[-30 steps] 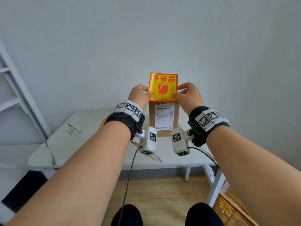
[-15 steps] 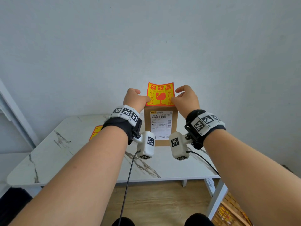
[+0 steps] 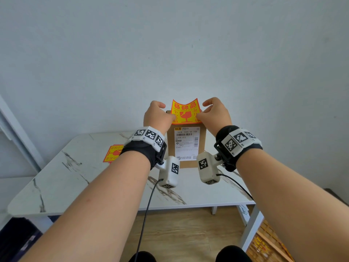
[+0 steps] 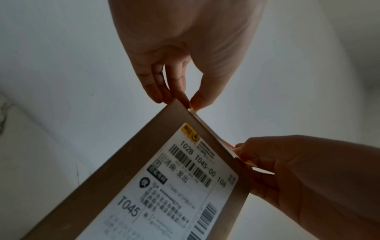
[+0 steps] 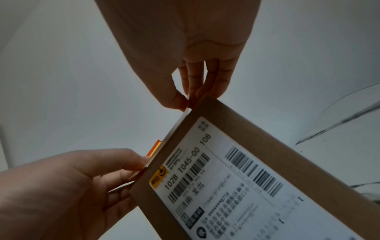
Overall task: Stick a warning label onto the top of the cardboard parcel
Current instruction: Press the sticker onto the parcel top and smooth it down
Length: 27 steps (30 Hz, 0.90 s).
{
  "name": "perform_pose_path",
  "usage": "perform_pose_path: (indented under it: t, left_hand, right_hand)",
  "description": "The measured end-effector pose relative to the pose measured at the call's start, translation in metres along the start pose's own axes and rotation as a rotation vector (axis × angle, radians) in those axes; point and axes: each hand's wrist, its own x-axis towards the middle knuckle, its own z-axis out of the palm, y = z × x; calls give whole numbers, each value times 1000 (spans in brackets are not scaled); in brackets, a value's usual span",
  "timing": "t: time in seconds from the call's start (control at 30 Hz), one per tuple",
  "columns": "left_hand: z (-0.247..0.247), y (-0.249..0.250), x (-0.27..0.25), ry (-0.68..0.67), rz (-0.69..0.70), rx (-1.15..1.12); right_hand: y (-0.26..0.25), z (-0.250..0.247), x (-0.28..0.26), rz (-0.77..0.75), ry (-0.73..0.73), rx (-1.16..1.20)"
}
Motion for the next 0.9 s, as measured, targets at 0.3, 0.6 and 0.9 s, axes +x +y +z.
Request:
perform_pose_path:
  t: [0.3, 0.6, 0.9]
  left_hand:
    - [3, 4, -6, 17, 47, 99]
    - [1, 8, -12, 8, 139, 276]
    - [4, 6, -8, -13, 368, 553]
  right_hand:
    - [1, 2, -1, -21, -15, -38]
    - [0, 5, -1, -8, -32, -75]
    - [0, 4, 2, 32, -19, -143]
